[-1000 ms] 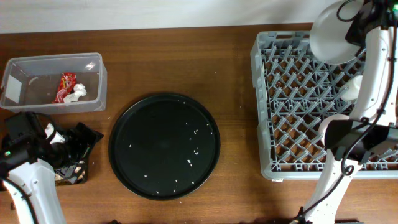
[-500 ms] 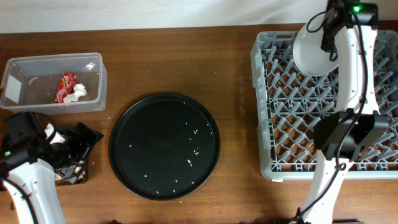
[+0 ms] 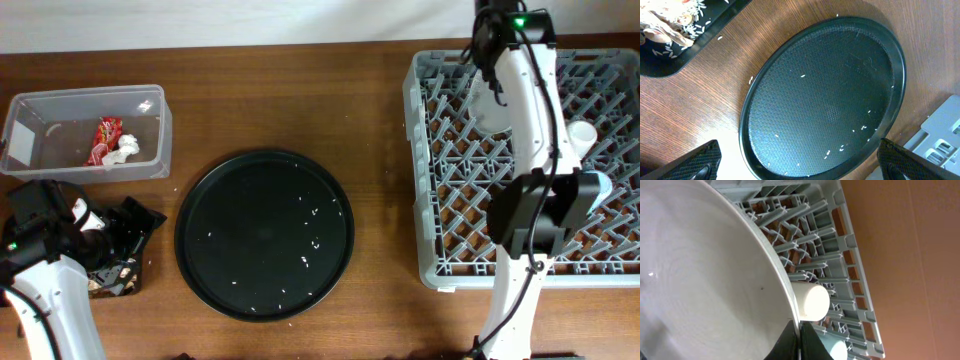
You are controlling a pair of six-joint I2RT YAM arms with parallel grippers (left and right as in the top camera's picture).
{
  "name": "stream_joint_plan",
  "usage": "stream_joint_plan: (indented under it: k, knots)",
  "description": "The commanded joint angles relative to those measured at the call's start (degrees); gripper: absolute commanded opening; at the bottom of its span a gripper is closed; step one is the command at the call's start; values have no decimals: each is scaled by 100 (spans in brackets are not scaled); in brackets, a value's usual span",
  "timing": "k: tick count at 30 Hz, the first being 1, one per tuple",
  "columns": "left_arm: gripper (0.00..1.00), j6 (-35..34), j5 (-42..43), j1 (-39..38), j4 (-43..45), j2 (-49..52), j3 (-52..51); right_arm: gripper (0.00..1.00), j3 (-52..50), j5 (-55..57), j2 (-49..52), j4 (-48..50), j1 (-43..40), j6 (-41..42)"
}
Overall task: Sort waste into correct bins and load items into the dishwasher rack
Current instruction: 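Grasp the white plate rim and carry it to the rack's back, then stand the white plate upright in the rack and release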
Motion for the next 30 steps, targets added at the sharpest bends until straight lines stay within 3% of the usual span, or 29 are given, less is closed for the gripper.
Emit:
stream_joint_plan:
  k: [1,3,10,15,19,20,27,30]
  knots:
    - [99,-31,22,-7,-4,0,-2,18,-28,260,-107,-52,39,129]
    - [99,-31,22,-7,-4,0,-2,63,-20,109,-157,-68,114,127]
    - [99,-31,22,-7,-4,0,-2,99,24,-848,-1567,-153,179,654]
    - [99,-31,22,-7,-4,0,-2,98,24,-2514,-3023,-955,179,1285]
    - [99,-31,22,-7,-4,-2,-2,99,9,-3773,-3869,-2194,188,1803]
    - [99,-31,22,-7,-4,-2,-2,99,-249,-4284,-4116,-2192,229,1414]
    - [99,-31,20,-7,-4,0,-2,99,-2822,-4223,-5952,-1958,452,1469]
    - [99,-31,22,-7,-4,-2,-2,99,-4291,-4249,-7025,-1235,452,1545]
